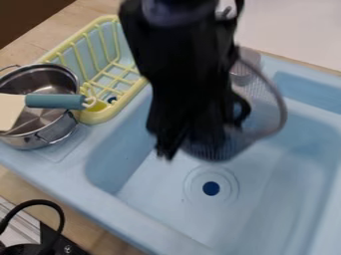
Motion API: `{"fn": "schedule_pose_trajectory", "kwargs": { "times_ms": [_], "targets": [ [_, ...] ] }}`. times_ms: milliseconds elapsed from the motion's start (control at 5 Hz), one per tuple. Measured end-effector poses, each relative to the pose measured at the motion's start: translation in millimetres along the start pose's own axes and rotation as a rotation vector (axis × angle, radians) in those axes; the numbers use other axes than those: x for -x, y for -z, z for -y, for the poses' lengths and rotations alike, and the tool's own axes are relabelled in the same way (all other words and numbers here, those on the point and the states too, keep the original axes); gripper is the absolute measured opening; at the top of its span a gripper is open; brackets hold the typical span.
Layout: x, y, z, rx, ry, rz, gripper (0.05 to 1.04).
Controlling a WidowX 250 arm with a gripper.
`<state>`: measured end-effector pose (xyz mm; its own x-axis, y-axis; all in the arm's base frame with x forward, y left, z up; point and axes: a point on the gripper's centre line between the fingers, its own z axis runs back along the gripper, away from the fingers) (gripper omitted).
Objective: Put the silver basket to the sink
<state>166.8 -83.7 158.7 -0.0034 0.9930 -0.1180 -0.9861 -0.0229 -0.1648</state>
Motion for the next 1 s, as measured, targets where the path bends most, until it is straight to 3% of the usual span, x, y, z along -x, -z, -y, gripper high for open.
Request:
{"fn": "schedule_pose_trajectory", "kwargs": {
  "times_ms": [200, 600, 800, 1000],
  "targets": [
    [5, 12, -18, -0.016, 0.012, 0.015, 0.058],
    [1, 25, -33, -0.061, 0.029, -0.041, 0.058],
    [2, 34, -29, -0.046, 0.058, -0.114, 0.058],
    [-9, 28, 3, 0.000, 0.049, -0.162, 0.058]
  ]
}}
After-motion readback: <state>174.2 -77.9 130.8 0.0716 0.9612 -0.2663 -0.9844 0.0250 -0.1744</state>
